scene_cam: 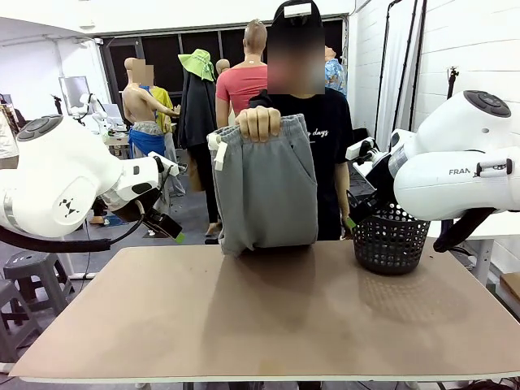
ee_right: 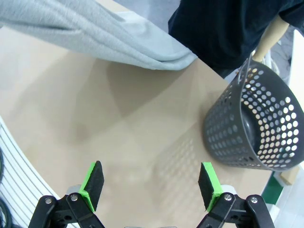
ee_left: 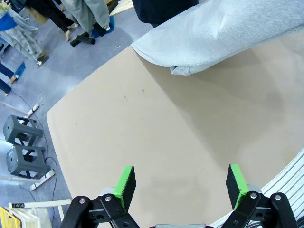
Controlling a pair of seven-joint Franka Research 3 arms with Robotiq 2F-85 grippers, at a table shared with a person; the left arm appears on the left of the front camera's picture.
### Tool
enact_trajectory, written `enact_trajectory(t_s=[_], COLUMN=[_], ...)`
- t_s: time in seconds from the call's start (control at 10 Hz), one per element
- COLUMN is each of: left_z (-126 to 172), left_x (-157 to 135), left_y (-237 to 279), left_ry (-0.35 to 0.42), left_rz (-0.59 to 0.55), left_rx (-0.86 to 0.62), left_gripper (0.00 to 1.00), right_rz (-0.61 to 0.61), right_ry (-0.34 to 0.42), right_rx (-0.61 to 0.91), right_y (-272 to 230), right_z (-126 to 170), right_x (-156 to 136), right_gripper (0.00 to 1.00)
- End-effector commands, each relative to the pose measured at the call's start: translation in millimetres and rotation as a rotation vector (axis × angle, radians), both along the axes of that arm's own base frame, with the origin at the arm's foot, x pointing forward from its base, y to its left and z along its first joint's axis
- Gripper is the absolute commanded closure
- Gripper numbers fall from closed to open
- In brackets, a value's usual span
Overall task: Fold the training pants.
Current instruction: Grab both ends of the Training pants handed by a person.
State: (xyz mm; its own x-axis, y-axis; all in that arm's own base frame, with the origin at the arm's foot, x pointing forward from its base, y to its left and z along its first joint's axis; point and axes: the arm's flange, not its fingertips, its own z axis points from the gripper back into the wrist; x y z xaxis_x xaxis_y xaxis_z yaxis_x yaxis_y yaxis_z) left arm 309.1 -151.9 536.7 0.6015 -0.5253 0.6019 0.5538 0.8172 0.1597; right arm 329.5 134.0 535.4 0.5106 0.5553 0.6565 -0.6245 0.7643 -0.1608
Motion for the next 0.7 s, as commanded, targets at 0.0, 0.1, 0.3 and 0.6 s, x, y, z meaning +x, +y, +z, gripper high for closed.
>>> enact_trajectory(t_s=[0.0,0.1,0.3,0.6], left_z=[-0.1,-0.1,-0.1,-0.1], left_x=[0.4,0.4,0.4,0.4], left_y=[0.2,0.2,0.2,0.2], left_ry=[-0.003,-0.003,-0.003,-0.003], left_rz=[-0.006,-0.006,-0.006,-0.006], left_rx=[0.007,0.007,0.007,0.007], left_gripper=[0.00,0.00,0.00,0.00], right_rz=[0.000,0.000,0.000,0.000], right_ry=[0.001,0.001,0.001,0.001], right_rx=[0.005,0.005,0.005,0.005], right_y=[-0.7,-0.7,-0.7,-0.7], right_z=[-0.6,-0.6,-0.6,-0.6], right_x=[1.1,1.1,1.1,1.1], right_gripper=[0.00,0.00,0.00,0.00])
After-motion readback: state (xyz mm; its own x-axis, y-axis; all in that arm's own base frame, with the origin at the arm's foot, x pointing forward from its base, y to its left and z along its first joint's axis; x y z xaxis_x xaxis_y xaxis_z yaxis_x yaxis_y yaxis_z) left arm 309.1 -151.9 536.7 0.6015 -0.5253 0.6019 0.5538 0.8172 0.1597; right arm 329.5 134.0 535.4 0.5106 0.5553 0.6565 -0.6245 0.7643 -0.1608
